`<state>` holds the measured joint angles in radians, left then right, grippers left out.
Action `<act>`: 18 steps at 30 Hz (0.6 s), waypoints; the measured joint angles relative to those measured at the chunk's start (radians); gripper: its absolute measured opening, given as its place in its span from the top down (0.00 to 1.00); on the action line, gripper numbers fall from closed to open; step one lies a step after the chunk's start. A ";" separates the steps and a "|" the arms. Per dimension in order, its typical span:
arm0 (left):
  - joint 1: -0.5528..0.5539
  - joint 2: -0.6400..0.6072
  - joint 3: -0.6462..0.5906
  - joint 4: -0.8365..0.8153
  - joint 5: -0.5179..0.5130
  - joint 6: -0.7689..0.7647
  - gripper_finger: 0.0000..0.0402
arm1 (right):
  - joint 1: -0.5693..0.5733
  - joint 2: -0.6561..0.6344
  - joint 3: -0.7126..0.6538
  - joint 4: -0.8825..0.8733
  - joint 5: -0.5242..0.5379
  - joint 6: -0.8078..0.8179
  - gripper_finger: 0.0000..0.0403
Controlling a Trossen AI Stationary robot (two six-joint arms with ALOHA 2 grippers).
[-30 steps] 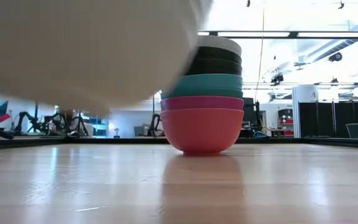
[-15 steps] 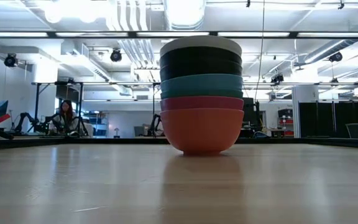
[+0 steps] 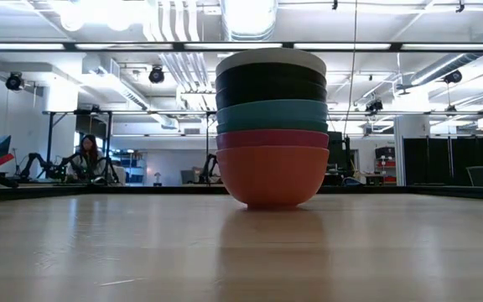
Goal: Nest bowls inside each other
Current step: Stack the white bowl on the white bowl
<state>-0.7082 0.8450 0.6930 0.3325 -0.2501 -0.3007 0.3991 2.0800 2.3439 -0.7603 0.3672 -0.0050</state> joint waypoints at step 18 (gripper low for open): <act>-0.014 -0.009 0.000 -0.002 0.006 -0.010 1.00 | -0.054 -0.212 -0.534 0.937 0.027 0.143 0.98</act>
<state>-0.7221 0.8362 0.6933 0.3309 -0.2443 -0.3111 0.3447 1.8679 1.8095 0.1767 0.3944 0.1382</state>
